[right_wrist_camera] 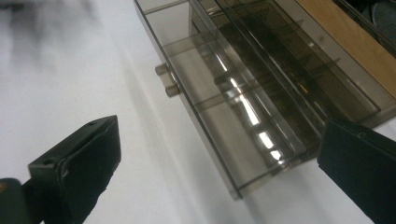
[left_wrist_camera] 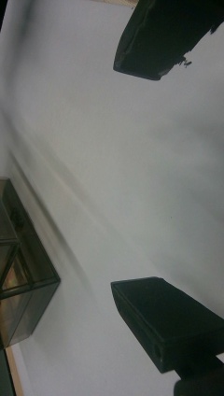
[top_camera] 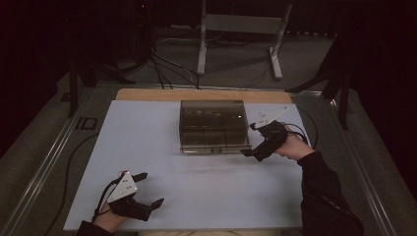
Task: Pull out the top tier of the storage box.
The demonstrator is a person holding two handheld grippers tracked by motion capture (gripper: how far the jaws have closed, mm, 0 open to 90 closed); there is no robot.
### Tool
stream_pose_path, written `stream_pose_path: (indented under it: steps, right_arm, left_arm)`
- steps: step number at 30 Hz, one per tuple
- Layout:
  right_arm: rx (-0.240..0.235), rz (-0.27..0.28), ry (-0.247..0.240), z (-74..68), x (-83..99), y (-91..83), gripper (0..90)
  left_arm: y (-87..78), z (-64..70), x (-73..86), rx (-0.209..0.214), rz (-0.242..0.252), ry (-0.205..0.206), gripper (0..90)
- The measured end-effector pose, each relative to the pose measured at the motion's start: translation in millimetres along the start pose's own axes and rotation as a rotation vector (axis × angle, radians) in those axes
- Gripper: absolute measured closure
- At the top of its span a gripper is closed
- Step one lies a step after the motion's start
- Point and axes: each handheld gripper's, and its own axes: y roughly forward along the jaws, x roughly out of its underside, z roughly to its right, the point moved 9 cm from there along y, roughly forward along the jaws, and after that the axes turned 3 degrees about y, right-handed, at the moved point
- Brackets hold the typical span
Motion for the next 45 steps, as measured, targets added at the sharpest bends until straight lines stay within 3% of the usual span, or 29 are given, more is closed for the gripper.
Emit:
stream_pose_path:
  steps: [4, 7, 20, 32, 37, 45]
  right_arm:
    - [0.004, 0.021, 0.018, -2.1, 8.8, -3.4, 0.1]
    - [0.041, -0.006, 0.010, -2.7, 19.7, -2.7, 0.0]
    - [0.023, 0.033, 0.062, -18.4, 52.6, 1.1, 0.0]
    - [0.068, 0.058, 0.104, -31.3, 85.7, 14.4, 0.0]
    - [0.102, 0.113, 0.132, -34.5, 92.2, 12.3, 0.1]
    - [0.142, 0.128, 0.142, -39.1, 108.2, 10.0, 0.1]
  left_arm:
    - [0.0, 0.0, 0.0, 0.000, 0.000, 0.000, 0.1]
    - [0.1, -0.1, 0.0, -0.001, 0.000, -0.001, 0.1]
    - [0.3, 0.1, 0.0, 0.001, -0.001, 0.000, 0.1]
    - [0.2, 0.1, -0.1, 0.002, 0.001, 0.000, 0.1]
    - [0.3, 0.3, -0.2, 0.003, 0.001, 0.000, 0.1]
    - [0.5, 0.3, 0.1, 0.004, -0.001, 0.000, 0.1]
